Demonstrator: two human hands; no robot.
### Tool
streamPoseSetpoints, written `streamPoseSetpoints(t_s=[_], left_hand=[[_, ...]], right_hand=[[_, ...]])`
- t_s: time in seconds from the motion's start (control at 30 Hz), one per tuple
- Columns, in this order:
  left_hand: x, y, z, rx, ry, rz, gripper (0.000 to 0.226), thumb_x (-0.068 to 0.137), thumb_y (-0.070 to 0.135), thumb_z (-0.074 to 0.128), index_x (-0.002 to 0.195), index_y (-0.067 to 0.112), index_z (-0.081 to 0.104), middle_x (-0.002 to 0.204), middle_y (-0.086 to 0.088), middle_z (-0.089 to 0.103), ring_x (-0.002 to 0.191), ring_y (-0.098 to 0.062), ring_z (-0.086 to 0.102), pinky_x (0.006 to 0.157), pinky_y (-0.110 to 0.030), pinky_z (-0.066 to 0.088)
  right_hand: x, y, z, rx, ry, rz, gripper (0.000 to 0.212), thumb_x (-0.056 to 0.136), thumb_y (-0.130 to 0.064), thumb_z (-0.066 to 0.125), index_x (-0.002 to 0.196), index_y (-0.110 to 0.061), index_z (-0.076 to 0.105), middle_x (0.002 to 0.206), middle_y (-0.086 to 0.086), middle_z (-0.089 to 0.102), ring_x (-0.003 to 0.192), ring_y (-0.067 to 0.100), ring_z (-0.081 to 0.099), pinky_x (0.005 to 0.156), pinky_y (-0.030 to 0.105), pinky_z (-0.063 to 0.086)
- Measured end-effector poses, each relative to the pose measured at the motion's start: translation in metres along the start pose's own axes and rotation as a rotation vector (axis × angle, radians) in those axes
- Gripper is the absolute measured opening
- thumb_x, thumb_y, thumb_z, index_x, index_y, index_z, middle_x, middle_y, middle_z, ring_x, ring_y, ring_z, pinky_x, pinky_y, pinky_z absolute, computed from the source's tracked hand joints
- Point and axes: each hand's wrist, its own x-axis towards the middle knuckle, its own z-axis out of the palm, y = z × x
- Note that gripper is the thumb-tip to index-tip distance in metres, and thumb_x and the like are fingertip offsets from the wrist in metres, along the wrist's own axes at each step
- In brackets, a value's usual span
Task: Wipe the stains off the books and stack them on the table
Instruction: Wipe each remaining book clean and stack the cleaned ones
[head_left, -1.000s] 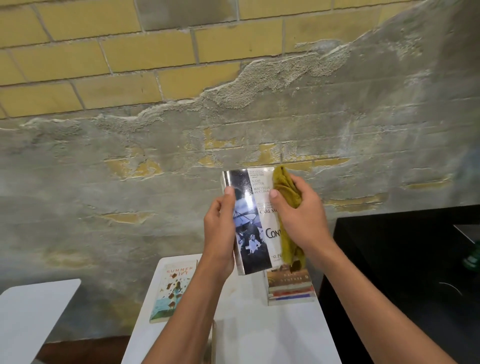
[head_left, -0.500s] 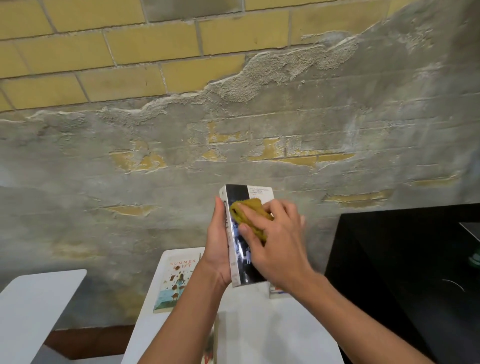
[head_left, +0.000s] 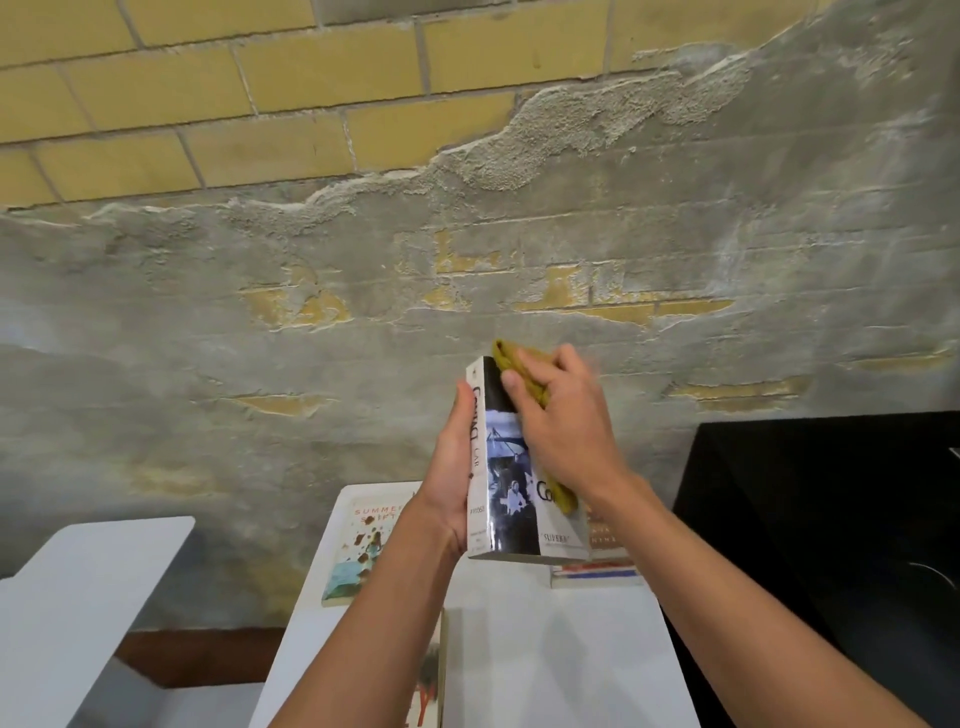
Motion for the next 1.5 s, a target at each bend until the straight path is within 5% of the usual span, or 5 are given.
streamPoseSetpoints(t_s=[0.17, 0.5, 0.83, 1.13, 1.5], left_hand=[[0.006, 0.003, -0.01, -0.154, -0.049, 0.041, 0.067, 0.095, 0.067, 0.042, 0.081, 0.011, 0.075, 0.078, -0.009, 0.068, 0.074, -0.022, 0.071, 0.067, -0.031, 0.06], [0.011, 0.0, -0.029, 0.108, 0.261, 0.246, 0.08, 0.098, 0.068, 0.038, 0.126, -0.002, 0.065, 0.121, -0.027, 0.067, 0.111, -0.045, 0.066, 0.096, -0.057, 0.054], [0.011, 0.016, -0.02, 0.129, 0.297, 0.308, 0.075, 0.104, 0.057, 0.031, 0.113, -0.007, 0.069, 0.089, -0.023, 0.074, 0.064, -0.031, 0.074, 0.052, -0.031, 0.059], [0.005, 0.014, -0.017, -0.039, 0.075, 0.196, 0.078, 0.092, 0.065, 0.052, 0.132, -0.001, 0.062, 0.138, -0.028, 0.056, 0.123, -0.045, 0.058, 0.109, -0.066, 0.037], [0.005, 0.011, -0.005, -0.026, -0.101, 0.071, 0.058, 0.099, 0.054, 0.044, 0.113, 0.006, 0.073, 0.104, -0.018, 0.072, 0.094, -0.031, 0.069, 0.09, -0.044, 0.056]], right_hand=[[-0.04, -0.02, 0.003, 0.09, -0.196, -0.252, 0.037, 0.098, -0.034, 0.058, 0.134, -0.036, 0.061, 0.089, -0.007, 0.039, 0.086, 0.009, 0.046, 0.078, 0.017, 0.04], [-0.078, -0.016, -0.042, 0.326, -0.58, -0.032, 0.023, 0.093, -0.042, 0.063, 0.115, -0.042, 0.071, 0.091, -0.01, 0.055, 0.087, 0.008, 0.056, 0.08, 0.02, 0.046], [-0.027, -0.018, -0.07, 0.896, 0.001, 0.567, 0.024, 0.098, -0.035, 0.057, 0.111, -0.02, 0.07, 0.074, -0.005, 0.068, 0.061, 0.007, 0.06, 0.053, 0.022, 0.051], [-0.03, -0.023, -0.052, 0.866, -0.043, 0.577, 0.024, 0.098, -0.032, 0.059, 0.117, -0.021, 0.068, 0.083, -0.002, 0.075, 0.071, 0.014, 0.071, 0.061, 0.032, 0.058], [-0.039, -0.023, -0.026, 0.371, -0.128, 0.329, 0.039, 0.096, -0.024, 0.066, 0.134, -0.032, 0.061, 0.108, -0.018, 0.064, 0.099, -0.001, 0.064, 0.086, 0.014, 0.05]])
